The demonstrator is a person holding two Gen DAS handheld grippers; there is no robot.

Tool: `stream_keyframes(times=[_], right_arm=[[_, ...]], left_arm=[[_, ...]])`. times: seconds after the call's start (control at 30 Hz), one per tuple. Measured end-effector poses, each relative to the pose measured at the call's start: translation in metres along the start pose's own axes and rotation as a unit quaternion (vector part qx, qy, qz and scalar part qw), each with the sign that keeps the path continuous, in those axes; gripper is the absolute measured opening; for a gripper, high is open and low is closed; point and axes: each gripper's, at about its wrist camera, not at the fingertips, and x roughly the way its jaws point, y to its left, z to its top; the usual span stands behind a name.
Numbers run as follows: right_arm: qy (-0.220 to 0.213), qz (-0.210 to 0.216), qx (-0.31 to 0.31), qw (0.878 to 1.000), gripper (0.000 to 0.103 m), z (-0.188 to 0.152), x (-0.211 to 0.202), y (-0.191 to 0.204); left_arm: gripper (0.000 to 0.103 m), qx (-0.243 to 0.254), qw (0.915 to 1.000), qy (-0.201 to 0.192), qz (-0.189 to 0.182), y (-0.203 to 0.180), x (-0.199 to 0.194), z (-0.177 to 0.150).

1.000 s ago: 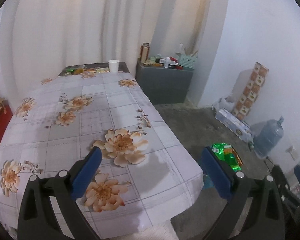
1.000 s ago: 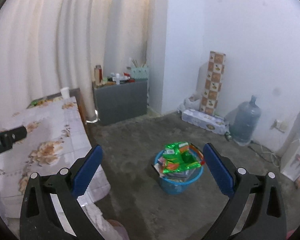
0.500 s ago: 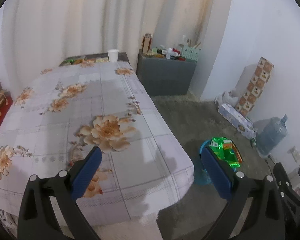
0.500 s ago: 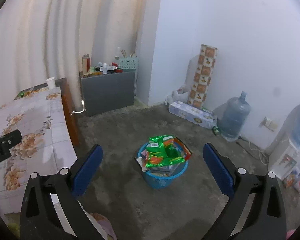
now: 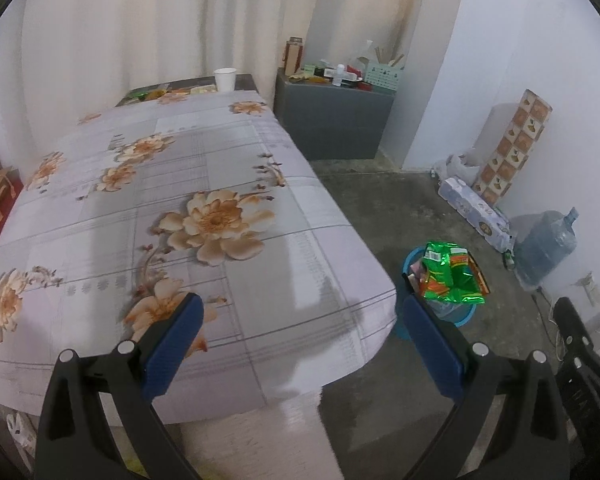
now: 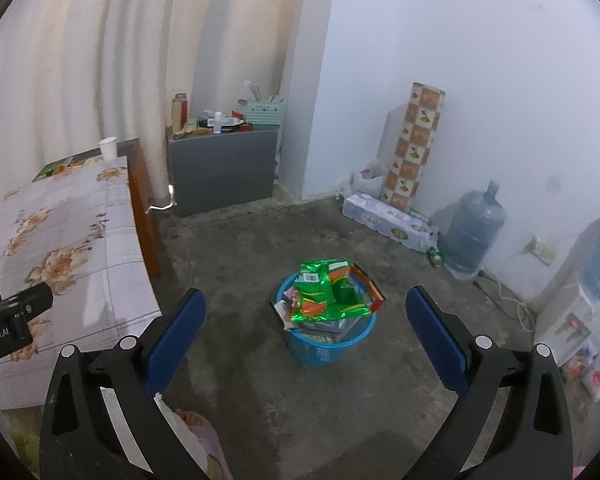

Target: Collect trash

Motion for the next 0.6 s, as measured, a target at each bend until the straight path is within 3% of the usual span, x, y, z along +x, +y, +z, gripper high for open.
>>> stream_keyframes(times=[0.6], right_arm=[[-0.006, 0.021, -0.022, 1.000, 0.096, 0.002, -0.009, 0.005]], left_arm=[[0.098, -0.018, 0.9988, -0.027, 0.037, 0.030, -0.028, -0.008]])
